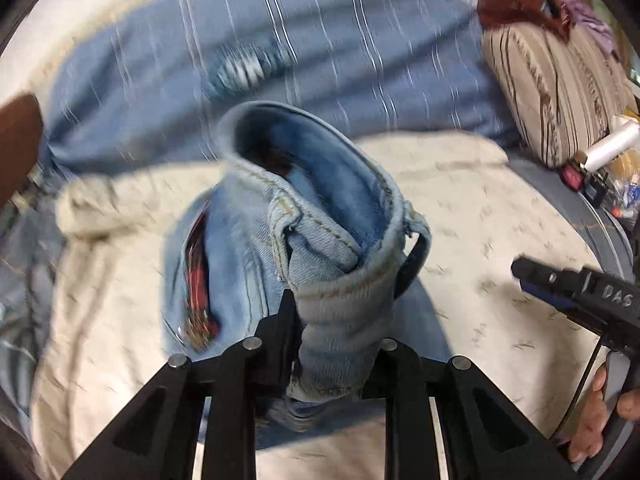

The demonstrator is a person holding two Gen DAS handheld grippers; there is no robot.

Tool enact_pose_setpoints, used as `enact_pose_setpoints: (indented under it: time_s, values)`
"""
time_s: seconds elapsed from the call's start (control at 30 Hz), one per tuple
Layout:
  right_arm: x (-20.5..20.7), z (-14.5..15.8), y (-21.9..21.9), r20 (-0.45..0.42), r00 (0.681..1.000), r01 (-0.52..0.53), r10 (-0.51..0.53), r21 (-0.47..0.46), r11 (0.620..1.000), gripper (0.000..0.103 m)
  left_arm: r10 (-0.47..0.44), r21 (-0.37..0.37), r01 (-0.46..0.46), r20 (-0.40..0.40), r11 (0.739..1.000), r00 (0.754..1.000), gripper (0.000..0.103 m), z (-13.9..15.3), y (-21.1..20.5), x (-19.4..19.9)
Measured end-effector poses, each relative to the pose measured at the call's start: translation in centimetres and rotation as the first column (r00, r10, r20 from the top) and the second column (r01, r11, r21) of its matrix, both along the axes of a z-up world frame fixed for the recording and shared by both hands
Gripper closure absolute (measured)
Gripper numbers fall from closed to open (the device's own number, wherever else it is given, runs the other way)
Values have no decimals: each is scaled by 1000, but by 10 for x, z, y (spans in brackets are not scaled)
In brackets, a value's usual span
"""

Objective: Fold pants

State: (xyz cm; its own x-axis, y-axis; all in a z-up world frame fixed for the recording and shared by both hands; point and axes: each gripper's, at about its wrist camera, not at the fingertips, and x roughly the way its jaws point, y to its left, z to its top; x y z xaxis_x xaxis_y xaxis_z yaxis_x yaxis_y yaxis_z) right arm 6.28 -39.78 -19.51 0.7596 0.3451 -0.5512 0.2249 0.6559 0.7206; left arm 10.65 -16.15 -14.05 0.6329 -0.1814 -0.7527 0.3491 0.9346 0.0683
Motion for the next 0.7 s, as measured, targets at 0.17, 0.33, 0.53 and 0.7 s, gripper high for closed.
enact_pose_setpoints:
  time_s: [0.17,0.33,0.53,0.7]
  values:
    - [2,-8,-18,-33,998,54,-52,63,997,59,-118,-152,120,24,981,993,43,25,-6,-17]
    - [7,-7,-12,-22,999,45,-43,54,998,60,-124,-136,151,189,979,974,32,67,7,-35]
    - [1,11,6,70,997,-14,13,12,1000,60,65,-82,-57,105,995,992,31,48,65,-1]
    - [2,48,46,286,944,-161,167,-43,986,60,219,-74,-216,44,974,975,31,20,117,19]
